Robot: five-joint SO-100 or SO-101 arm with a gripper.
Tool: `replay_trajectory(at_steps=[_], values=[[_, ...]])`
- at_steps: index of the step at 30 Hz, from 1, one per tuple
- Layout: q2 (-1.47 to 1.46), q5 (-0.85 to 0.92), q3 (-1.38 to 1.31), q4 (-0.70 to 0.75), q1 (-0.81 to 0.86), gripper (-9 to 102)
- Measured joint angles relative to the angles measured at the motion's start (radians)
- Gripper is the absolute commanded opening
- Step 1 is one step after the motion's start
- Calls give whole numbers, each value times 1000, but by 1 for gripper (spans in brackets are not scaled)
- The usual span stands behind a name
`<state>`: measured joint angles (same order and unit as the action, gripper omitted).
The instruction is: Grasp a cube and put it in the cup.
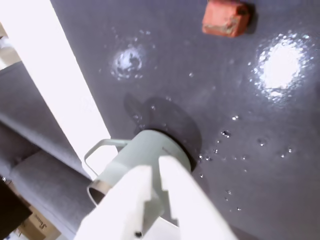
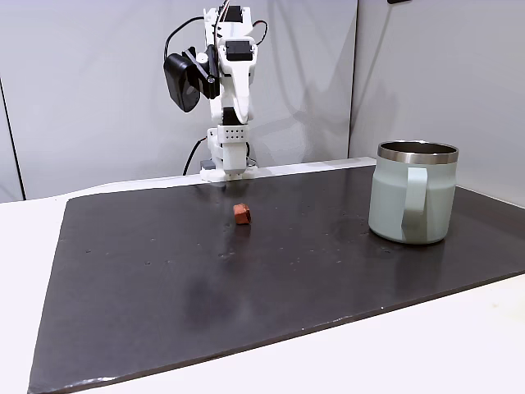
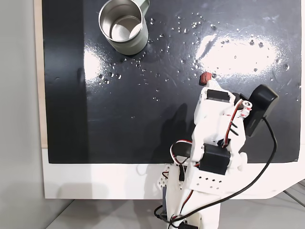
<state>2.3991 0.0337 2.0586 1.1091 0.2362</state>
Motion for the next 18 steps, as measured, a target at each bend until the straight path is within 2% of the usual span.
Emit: replay_trajectory(at_steps=[9,18], values=[[-393,-44,-313,140,2,0],[-577,-72,-456,253,-21,0]])
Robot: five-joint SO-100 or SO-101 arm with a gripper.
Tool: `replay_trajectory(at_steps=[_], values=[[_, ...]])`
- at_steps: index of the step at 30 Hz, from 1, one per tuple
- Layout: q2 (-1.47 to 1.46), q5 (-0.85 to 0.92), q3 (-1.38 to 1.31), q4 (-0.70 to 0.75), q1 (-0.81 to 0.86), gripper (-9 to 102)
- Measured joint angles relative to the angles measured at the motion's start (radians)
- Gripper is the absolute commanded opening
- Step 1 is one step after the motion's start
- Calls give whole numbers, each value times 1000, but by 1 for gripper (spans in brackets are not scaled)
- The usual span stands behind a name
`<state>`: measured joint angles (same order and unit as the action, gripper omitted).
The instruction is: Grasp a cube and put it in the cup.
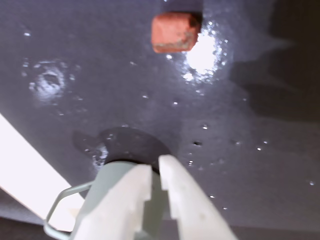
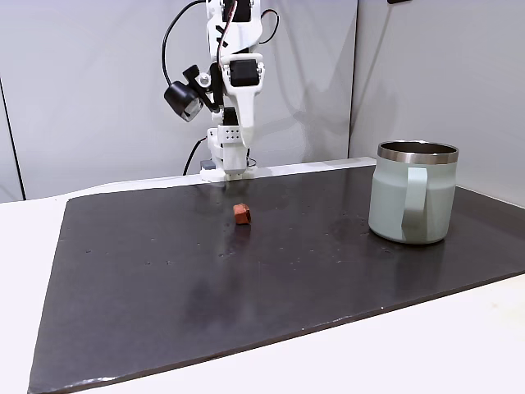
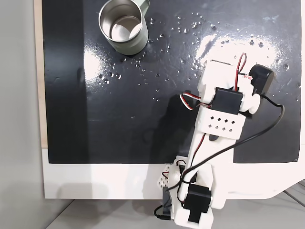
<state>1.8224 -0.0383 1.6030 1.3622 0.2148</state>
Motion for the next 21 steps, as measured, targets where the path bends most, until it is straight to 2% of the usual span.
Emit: replay_trajectory(at_steps=[6,11,14,21], values=[[-40,-2,-29,28,3,0],[-91,-2,-71,77,-3,19],[-109,-2,-77,97,-2,24],[-123,6,-77,120,-2,25]])
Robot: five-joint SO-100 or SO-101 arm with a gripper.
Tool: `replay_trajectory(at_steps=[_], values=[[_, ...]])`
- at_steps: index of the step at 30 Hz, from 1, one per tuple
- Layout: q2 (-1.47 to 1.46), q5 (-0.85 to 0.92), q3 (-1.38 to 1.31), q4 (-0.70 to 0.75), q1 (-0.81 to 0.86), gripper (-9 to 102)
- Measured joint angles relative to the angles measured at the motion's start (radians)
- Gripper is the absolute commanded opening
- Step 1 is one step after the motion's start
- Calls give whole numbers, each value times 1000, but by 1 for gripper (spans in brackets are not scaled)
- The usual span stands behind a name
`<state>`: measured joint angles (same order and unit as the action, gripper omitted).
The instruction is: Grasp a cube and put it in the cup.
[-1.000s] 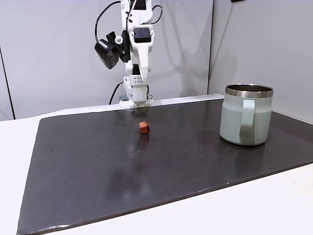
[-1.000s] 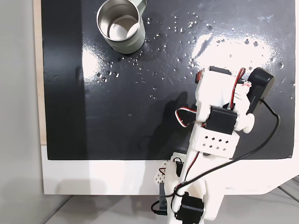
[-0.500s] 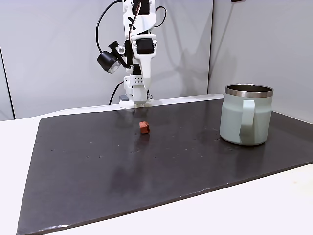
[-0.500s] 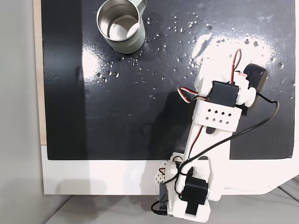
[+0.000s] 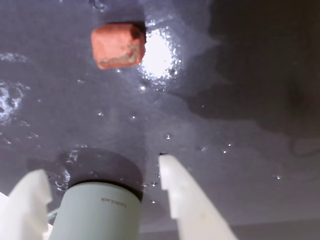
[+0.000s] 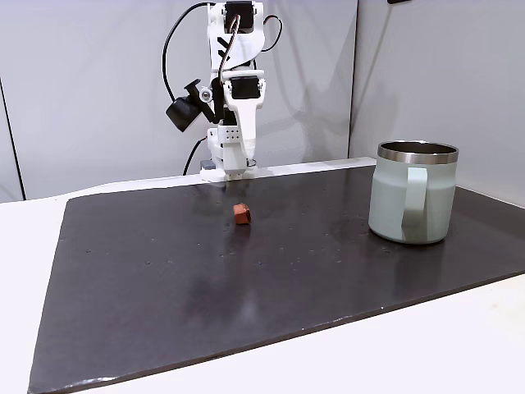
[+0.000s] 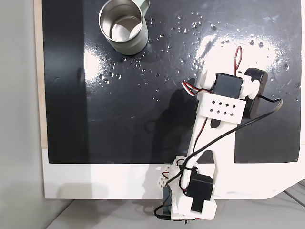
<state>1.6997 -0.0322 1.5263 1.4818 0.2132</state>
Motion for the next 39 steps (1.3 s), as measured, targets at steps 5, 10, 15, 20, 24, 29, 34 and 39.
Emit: replay_trajectory(at_steps=[5,10,15,20,24,29,34,39], values=[[-18,15,0,-6,26,25],[-87,21,0,-48,60,25],[-158,38,0,-95,77,25],[-225,48,0,-137,78,26],[-265,57,0,-167,78,26],[-318,57,0,-199,78,26],[-348,67,0,-232,80,26],[-390,72,0,-261,81,26]])
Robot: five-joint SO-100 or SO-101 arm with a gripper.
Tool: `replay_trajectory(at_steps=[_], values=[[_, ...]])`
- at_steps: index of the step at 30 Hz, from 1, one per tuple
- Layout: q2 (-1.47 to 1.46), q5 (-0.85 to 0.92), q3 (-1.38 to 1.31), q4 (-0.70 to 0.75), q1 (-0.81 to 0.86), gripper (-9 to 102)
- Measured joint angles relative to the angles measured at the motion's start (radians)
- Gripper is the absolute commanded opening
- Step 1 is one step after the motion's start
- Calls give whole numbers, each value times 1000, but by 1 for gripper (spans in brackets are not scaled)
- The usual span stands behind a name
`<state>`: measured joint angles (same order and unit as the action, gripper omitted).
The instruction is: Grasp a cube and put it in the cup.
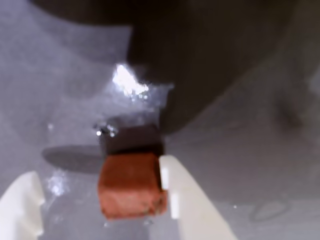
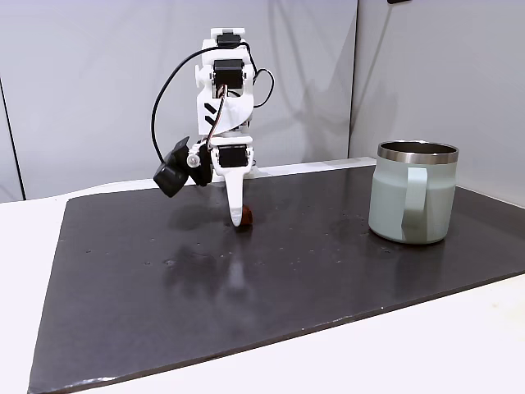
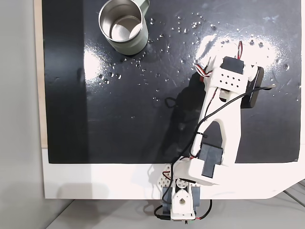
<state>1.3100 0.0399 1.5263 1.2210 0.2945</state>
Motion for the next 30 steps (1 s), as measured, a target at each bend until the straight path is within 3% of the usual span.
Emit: replay_trajectory(at_steps=[23,30], values=[[-95,20,-9,-41,-38,25],[-104,28,-12,-60,-66,15]])
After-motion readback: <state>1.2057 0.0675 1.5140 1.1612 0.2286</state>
